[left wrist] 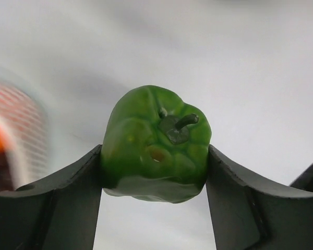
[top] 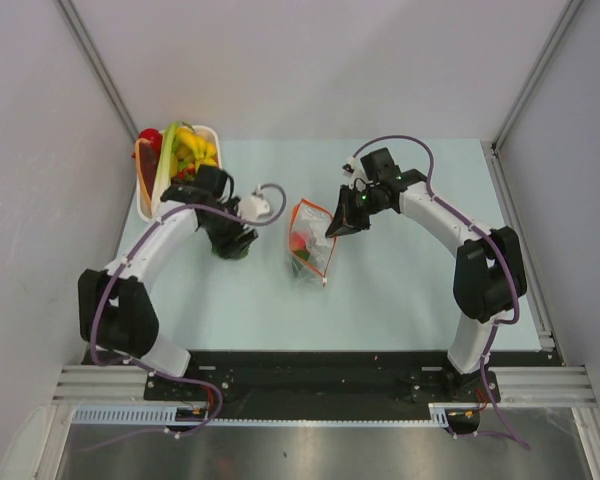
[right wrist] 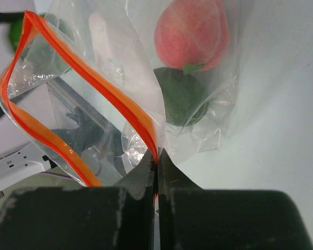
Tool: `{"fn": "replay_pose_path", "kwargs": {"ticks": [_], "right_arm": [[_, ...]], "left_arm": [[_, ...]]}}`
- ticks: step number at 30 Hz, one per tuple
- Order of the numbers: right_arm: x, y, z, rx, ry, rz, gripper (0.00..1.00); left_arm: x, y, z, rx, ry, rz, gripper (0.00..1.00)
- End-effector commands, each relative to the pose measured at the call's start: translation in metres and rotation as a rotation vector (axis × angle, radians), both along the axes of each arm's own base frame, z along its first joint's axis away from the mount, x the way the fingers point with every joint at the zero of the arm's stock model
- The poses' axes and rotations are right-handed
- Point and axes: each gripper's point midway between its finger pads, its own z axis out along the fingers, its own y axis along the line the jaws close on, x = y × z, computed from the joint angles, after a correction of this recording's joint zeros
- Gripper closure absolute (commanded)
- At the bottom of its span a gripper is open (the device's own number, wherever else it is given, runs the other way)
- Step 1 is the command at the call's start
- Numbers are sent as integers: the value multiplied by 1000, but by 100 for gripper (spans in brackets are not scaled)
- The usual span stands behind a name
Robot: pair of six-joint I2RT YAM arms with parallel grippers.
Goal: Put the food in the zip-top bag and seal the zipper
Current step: Pick up the fake fruit from the center of the board, then place the fake fruit in the zipper food storage bag.
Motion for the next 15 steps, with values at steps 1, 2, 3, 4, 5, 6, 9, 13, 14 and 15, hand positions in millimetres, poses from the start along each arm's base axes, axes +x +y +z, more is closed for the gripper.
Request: {"fn": "replay_pose_path", "kwargs": {"ticks": [1,2,3,4,5,6,9,13,14,15], "right_arm": [[-7,3,31,60,-50,26,100],[-8,4,33,65,-51,26,100],[-8,5,34,70,-52,26,100],[-8,5,34,72,-52,26,100],[-7,5,34,74,-52,26,100],[-8,5,35,77,-51,26,100],[-9,5,40,93,-50,30,100],[-8,2,46,113,-45,23,100],[-8,2,47,118,-47,24,100],[-9,0,48,126,-41,26,100]], "left_arm": [[-10,-118,168,-483,-205,-136,69],[-11,-134,185,-539,-231,-166,70],[-15,-146,195,-577,-233,-154,70],[-26,-167,202,-608,-232,-203,70],[-30,-179,209,-645,-242,-233,70],[-36,-189,213,-670,-229,-239,70],[-50,-215,202,-684,-190,-284,69],[-48,-221,152,-602,-129,-237,64],[-43,-221,145,-588,-137,-219,61],[-36,-218,133,-555,-140,-187,55]]}}
